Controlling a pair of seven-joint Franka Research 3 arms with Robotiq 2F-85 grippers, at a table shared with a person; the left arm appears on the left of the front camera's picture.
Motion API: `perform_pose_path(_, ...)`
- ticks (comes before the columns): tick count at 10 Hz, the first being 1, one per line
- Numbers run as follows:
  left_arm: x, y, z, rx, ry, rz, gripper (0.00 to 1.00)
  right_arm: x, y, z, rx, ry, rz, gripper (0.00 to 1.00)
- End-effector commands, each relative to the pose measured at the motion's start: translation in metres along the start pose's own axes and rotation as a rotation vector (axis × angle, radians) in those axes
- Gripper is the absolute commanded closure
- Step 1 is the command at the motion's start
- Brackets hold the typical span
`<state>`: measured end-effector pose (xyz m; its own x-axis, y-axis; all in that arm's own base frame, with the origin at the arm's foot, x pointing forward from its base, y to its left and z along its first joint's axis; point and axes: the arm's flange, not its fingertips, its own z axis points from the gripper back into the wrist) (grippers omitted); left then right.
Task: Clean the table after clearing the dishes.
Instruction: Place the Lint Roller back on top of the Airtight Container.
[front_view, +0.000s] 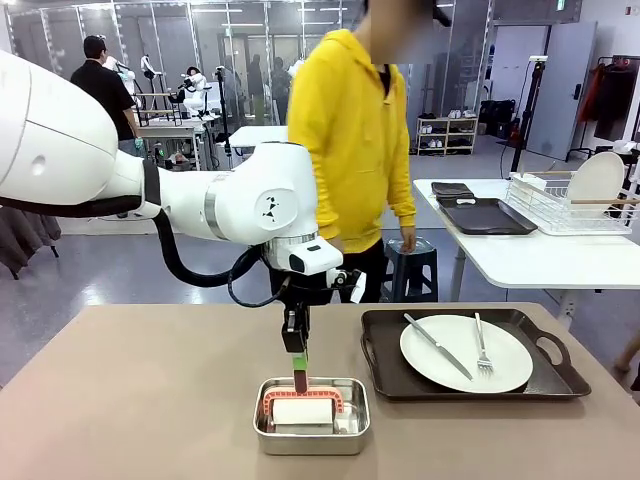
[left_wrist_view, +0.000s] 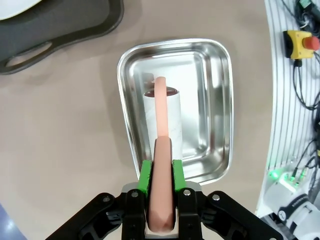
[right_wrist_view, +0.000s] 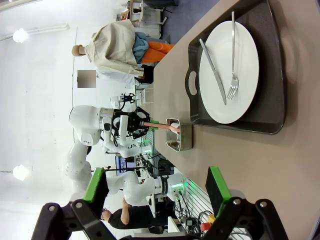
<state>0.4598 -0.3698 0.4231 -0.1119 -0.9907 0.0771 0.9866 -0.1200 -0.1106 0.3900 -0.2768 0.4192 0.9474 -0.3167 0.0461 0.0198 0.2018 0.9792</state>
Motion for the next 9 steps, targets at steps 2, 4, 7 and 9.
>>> perform_pose_path(2,0.008,0.02,-0.026,-0.043,0.034,0.008,0.79,-0.002,0.003,0.001,0.005,0.0,0.006,0.0)
perform_pose_path(4,0.013,0.025,-0.045,-0.082,0.034,0.009,0.79,-0.002,0.003,0.001,0.005,0.0,0.006,0.0)
perform_pose_path(7,0.013,0.028,-0.051,-0.105,0.026,0.009,0.79,-0.002,0.003,0.001,0.005,0.0,0.006,0.0)
perform_pose_path(9,0.011,0.028,-0.048,-0.104,0.009,0.017,0.79,-0.002,0.003,0.001,0.005,0.0,0.006,0.0)
